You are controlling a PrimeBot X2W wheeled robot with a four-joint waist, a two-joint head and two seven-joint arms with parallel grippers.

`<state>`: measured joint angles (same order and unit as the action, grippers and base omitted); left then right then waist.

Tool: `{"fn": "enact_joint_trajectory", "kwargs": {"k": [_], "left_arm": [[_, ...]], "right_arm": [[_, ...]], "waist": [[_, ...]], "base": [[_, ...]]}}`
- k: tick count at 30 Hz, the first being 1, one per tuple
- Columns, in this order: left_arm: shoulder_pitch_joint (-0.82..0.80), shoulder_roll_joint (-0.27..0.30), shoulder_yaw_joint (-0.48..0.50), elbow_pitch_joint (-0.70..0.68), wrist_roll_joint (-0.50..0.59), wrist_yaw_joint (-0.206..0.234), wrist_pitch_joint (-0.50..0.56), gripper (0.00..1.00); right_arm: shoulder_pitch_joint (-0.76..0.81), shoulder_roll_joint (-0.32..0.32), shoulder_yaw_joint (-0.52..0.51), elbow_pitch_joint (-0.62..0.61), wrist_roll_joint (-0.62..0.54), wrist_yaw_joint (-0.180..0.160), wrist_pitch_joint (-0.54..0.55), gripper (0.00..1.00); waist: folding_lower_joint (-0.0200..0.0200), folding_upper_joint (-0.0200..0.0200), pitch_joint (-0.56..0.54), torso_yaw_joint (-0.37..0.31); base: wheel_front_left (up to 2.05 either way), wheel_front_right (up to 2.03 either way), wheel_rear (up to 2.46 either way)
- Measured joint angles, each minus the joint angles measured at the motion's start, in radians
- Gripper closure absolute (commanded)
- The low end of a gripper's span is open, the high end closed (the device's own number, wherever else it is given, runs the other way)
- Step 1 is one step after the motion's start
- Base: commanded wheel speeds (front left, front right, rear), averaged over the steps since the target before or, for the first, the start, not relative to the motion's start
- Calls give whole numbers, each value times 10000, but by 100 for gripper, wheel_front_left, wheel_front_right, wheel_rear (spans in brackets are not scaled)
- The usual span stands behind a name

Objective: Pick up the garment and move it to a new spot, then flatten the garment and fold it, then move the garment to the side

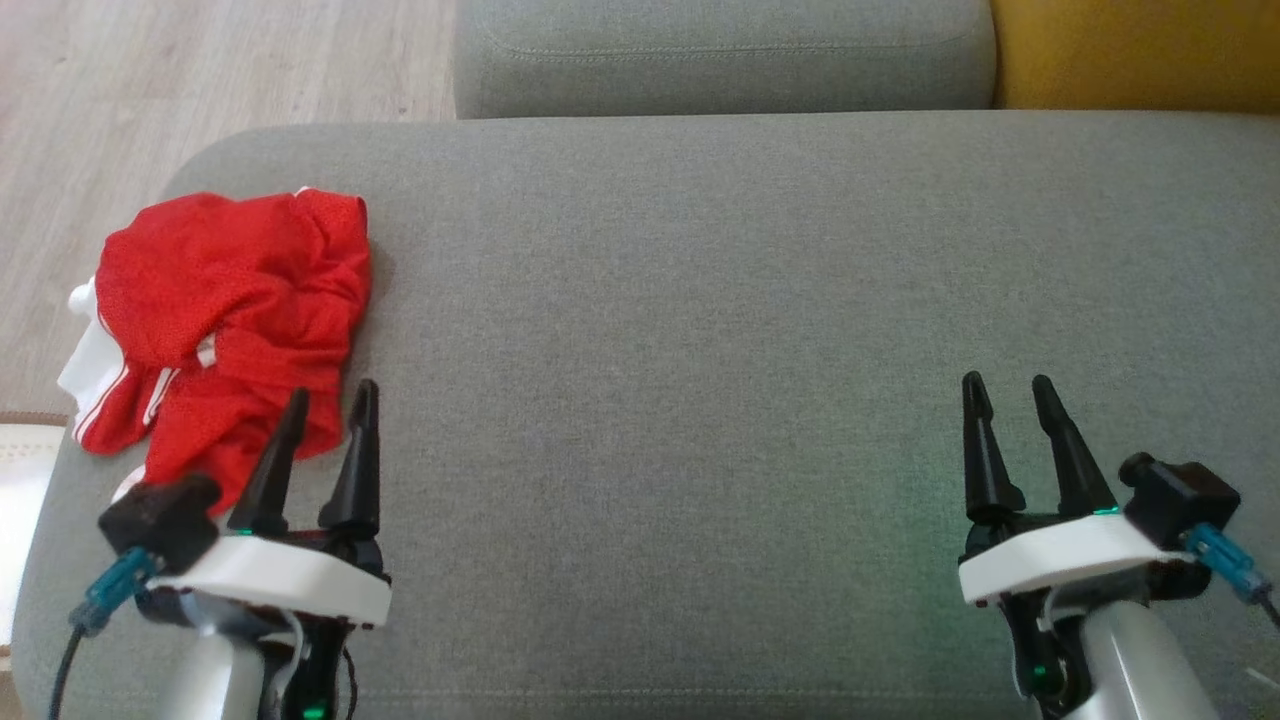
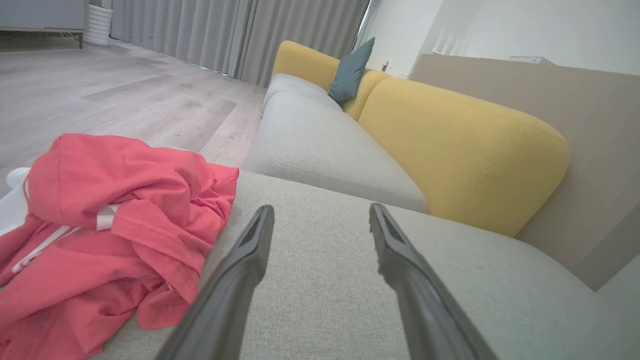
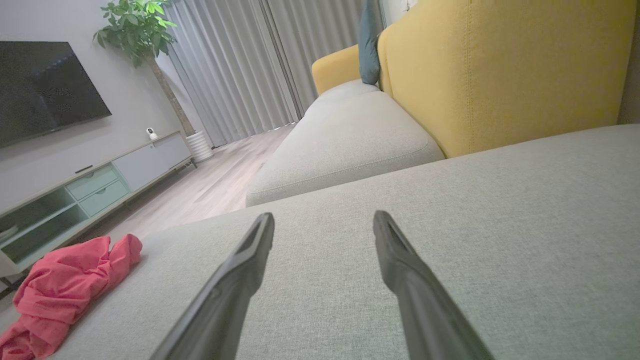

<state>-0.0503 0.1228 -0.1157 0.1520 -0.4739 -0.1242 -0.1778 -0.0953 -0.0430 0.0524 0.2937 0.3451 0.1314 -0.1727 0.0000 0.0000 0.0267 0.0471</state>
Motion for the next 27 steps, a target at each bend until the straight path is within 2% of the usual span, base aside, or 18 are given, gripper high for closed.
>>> {"fn": "enact_joint_trajectory", "kwargs": {"k": [19, 27], "left_arm": [[-292, 324, -815, 251, 2113, -4, -546, 0], [-362, 337, -959, 426, 2826, -69, -717, 0]], "right_arm": [[2, -2, -10, 33, -1749, 0, -573, 0], [20, -2, -180, 63, -2059, 0, -754, 0]], "waist": [[0, 0, 220, -31], [0, 0, 253, -35]], "base": [[0, 0, 0], [0, 0, 0]]}}
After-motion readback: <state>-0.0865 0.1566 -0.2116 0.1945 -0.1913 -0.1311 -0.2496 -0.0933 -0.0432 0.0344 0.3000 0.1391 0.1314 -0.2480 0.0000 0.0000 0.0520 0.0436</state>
